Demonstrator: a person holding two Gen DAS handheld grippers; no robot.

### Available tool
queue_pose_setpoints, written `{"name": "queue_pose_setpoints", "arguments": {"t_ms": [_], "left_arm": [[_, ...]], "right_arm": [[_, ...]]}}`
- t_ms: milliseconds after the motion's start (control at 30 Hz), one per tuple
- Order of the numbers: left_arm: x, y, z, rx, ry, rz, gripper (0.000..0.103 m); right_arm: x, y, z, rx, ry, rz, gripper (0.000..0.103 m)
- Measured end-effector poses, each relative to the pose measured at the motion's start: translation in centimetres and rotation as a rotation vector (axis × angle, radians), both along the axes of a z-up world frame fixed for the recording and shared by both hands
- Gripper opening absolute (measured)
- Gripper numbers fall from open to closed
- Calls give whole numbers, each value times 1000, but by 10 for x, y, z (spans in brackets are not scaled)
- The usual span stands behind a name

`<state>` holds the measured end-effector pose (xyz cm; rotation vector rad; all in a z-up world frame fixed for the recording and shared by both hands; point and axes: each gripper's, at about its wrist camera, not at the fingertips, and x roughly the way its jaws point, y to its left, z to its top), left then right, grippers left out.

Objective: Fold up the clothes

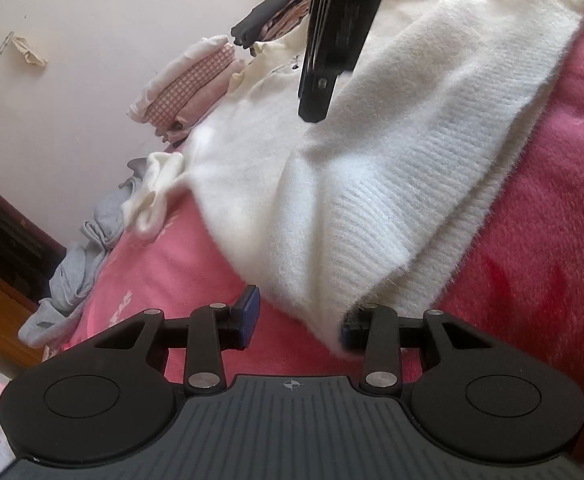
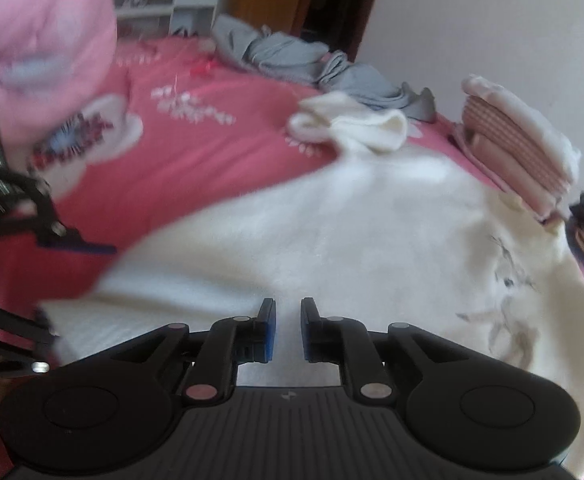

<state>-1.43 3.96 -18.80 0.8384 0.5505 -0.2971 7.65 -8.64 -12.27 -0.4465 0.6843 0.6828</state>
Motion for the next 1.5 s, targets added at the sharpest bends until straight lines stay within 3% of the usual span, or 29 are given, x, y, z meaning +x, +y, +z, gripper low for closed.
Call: {"name": "queue_pose_setpoints", "arguments": {"t_ms": [100, 167, 267, 667, 733, 900, 1033, 1233, 1300, 1367, 1400, 1467, 1500], "left_arm": [[0, -1, 1, 5, 1, 12, 38], [0, -3, 1, 6, 2, 26, 38], [-1, -4, 2, 7, 5, 47, 38], [-4, 0, -2, 5, 1, 45, 38], [-4, 0, -3, 5, -1, 41, 38], [-3, 0, -3, 1, -5, 38, 38], [-3, -1, -3, 8, -8, 35, 39], [-2, -3, -4, 36, -13, 32, 39], [-1, -5, -5, 47, -15, 29, 39], [-1, -6, -5, 57, -17, 26, 39], [-1, -6, -5, 59, -17, 26, 39], [-1, -7, -6, 65, -17, 25, 39], [-2, -7, -6, 68, -18, 23, 39]], "right_arm": [[-8, -2, 5, 40, 28, 47, 15], [-11, 12, 2, 8, -9, 103, 24], [-9, 38, -6, -50, -79, 186, 26], [44, 77, -36, 34, 26, 118, 24], [53, 60, -26, 66, 19, 27, 25], [57, -33, 14, 95, 85, -107, 28], [30, -98, 28, -15, 113, -147, 48], [-5, -139, 0, -275, 163, -147, 50], [-10, -150, -11, -291, 184, -180, 50], [-13, -155, -18, -262, 168, -214, 42], [-14, -157, -21, -247, 159, -231, 35], [-21, -151, -24, -273, 108, -233, 10], [-25, -148, -25, -303, 75, -224, 7]]}}
